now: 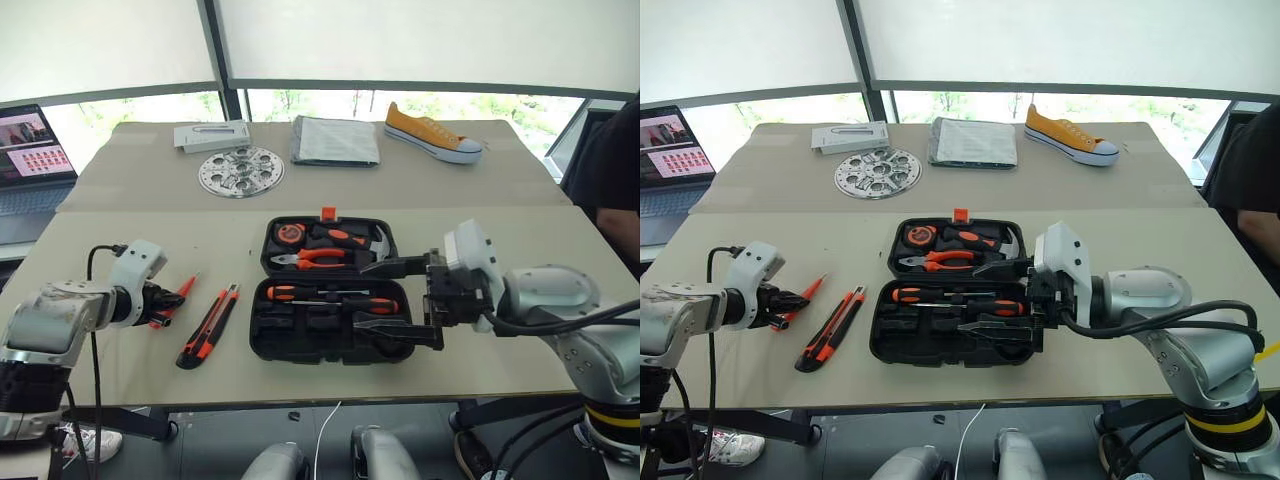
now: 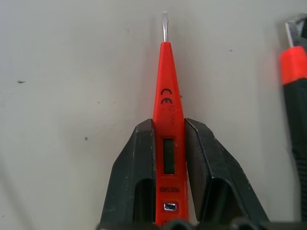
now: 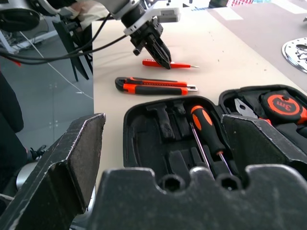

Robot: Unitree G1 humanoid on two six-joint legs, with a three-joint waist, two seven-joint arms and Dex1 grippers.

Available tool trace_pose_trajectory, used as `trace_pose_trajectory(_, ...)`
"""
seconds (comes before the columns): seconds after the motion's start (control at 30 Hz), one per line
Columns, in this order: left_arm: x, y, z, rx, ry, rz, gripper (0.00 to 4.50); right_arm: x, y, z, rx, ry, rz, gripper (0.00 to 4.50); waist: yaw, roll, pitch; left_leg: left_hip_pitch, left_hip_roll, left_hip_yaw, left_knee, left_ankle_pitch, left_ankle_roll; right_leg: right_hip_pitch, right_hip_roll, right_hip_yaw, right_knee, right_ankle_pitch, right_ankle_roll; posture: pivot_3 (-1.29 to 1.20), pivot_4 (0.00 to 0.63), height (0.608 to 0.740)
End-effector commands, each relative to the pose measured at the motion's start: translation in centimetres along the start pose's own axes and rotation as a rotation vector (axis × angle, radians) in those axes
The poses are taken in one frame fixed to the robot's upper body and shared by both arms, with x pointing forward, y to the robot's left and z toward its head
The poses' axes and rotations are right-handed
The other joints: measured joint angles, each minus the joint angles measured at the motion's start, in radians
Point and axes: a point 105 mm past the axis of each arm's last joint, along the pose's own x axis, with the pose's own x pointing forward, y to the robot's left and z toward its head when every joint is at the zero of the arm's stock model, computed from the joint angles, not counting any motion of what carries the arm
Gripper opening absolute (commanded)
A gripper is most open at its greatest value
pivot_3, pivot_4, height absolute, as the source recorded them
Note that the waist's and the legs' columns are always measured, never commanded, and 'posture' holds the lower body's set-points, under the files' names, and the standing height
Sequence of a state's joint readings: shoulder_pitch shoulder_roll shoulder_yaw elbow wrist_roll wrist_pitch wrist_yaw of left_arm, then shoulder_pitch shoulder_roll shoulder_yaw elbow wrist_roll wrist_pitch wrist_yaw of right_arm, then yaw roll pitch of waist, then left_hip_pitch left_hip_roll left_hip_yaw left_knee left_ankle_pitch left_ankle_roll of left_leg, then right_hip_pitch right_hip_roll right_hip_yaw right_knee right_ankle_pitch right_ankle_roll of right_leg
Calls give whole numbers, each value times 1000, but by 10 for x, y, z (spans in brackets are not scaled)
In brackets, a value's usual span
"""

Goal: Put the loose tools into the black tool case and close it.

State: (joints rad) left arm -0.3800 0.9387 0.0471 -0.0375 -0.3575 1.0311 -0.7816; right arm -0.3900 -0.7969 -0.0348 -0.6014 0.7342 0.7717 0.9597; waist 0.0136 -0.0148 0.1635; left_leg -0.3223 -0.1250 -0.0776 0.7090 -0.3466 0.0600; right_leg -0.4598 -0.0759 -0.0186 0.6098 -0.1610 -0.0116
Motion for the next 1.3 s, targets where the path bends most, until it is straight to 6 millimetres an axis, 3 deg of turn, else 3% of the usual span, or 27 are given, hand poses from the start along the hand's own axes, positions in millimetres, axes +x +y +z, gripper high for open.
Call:
trace_pose_trajectory(0.03,-17,-30,54,292,-189,-158,429,-8,4,1,-14,24,4,4500,4,-2,1,0,0,0,0,0,0,0,0,0,0,0,0,0,150,740)
trace_pose_trajectory(0.1,-21,-50,65,427,-225,-263,429,-11,6,-3,-22,46,6,4500,3,-2,1,-1,0,0,1,0,0,0,-1,-1,-1,0,0,0,150,740)
trace_pose_trajectory(0.2,-18,-105,74,688,-222,-550,429,-12,10,-13,-33,85,-20,4500,3,-2,1,-1,0,0,0,0,0,0,-1,-1,-2,0,0,0,150,740)
trace_pose_trajectory(0.37,0,-131,71,828,-136,-719,429,-11,13,-15,-29,83,-46,4500,-6,-3,1,-2,0,1,2,0,0,1,-1,0,-2,0,0,0,150,740)
trace_pose_trajectory(0.5,18,-139,66,895,-63,-769,429,-11,16,-16,-21,79,-79,4500,-8,-3,2,-2,2,2,2,3,6,0,0,1,-1,0,0,0,150,740)
trace_pose_trajectory(0.67,43,-137,72,889,-7,-707,429,-14,17,-16,-11,72,-124,4500,2,-3,2,-4,1,1,4,3,10,0,0,1,-2,0,1,0,150,740)
trace_pose_trajectory(1.03,49,-151,70,856,17,-770,429,-14,14,-13,-4,47,-168,4500,1,-3,2,-4,1,1,4,3,11,0,0,2,-1,0,1,0,150,740)
trace_pose_trajectory(1.27,50,-147,67,838,28,-749,429,-14,12,-12,6,34,-175,4500,1,-3,2,-4,1,1,4,3,11,0,0,2,-1,0,1,0,150,740)
trace_pose_trajectory(1.3,48,-147,68,838,25,-751,929,-14,12,-12,7,32,-173,4500,1,-3,2,-4,1,1,4,3,11,0,0,2,-1,0,1,0,150,740)
